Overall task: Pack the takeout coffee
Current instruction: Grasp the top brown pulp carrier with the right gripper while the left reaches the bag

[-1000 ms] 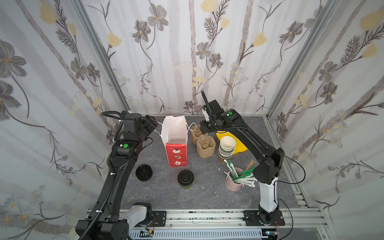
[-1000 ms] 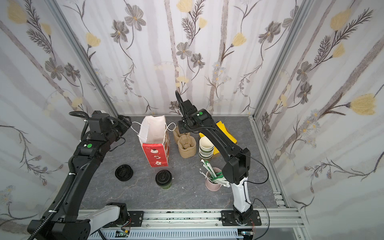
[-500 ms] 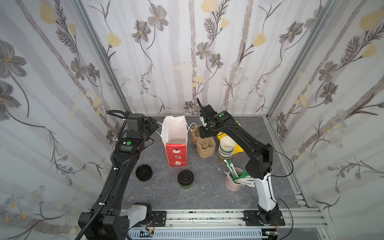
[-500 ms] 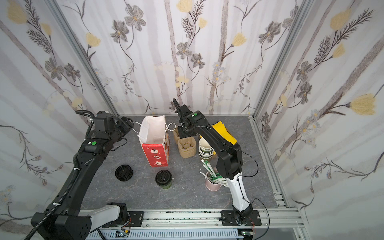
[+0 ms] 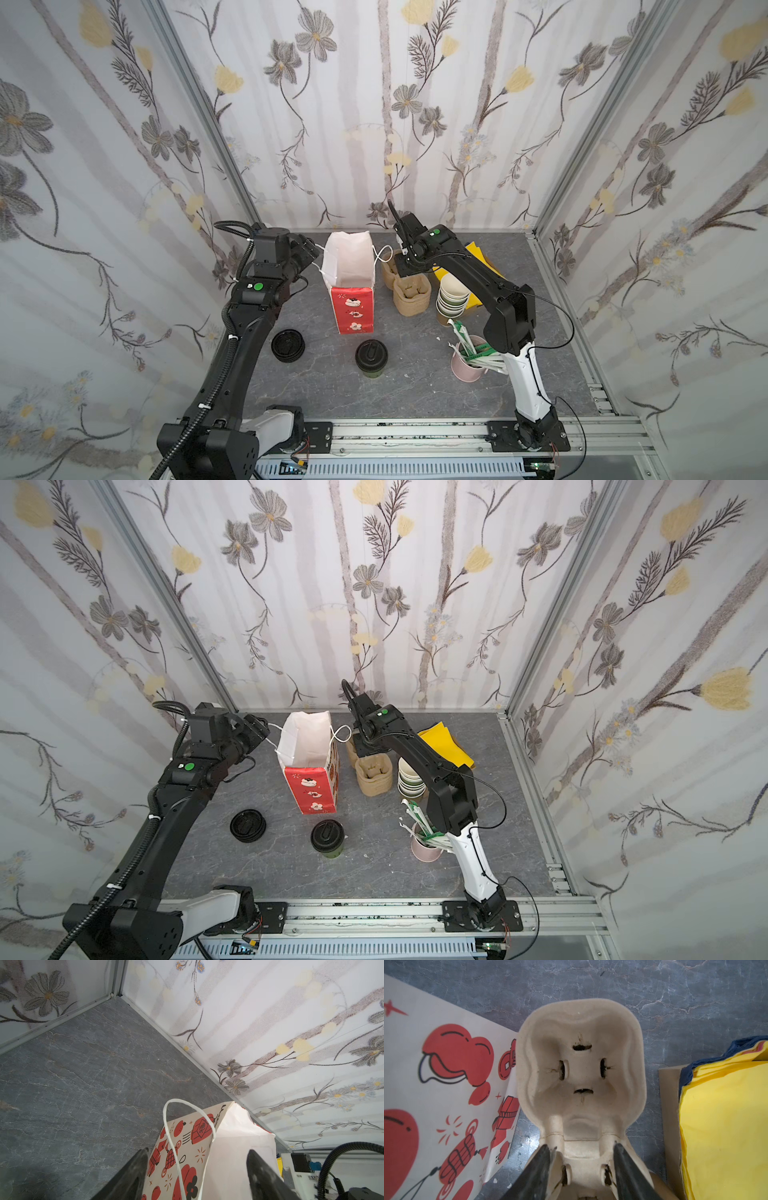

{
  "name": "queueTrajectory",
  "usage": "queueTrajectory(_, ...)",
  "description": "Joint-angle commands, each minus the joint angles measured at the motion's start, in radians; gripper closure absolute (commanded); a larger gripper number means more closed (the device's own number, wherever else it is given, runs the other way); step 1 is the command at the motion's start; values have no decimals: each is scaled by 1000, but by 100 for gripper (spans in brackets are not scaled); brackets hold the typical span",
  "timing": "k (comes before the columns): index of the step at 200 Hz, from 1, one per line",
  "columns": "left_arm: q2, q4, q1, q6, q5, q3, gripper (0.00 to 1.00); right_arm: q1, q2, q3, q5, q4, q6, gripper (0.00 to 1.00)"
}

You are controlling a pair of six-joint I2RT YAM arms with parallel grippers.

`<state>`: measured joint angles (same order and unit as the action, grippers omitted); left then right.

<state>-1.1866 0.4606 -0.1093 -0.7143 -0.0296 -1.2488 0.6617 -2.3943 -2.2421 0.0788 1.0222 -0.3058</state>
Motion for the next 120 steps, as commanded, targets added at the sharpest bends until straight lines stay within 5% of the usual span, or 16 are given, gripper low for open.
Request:
queueTrajectory(1,-1,-34,2,7,-26,-19,25,3,-17,-12,46,-46,-9,50)
queueTrajectory(120,7,-40,2,-6,-32,-21,26,14,-61,-11,47,-29,14,56)
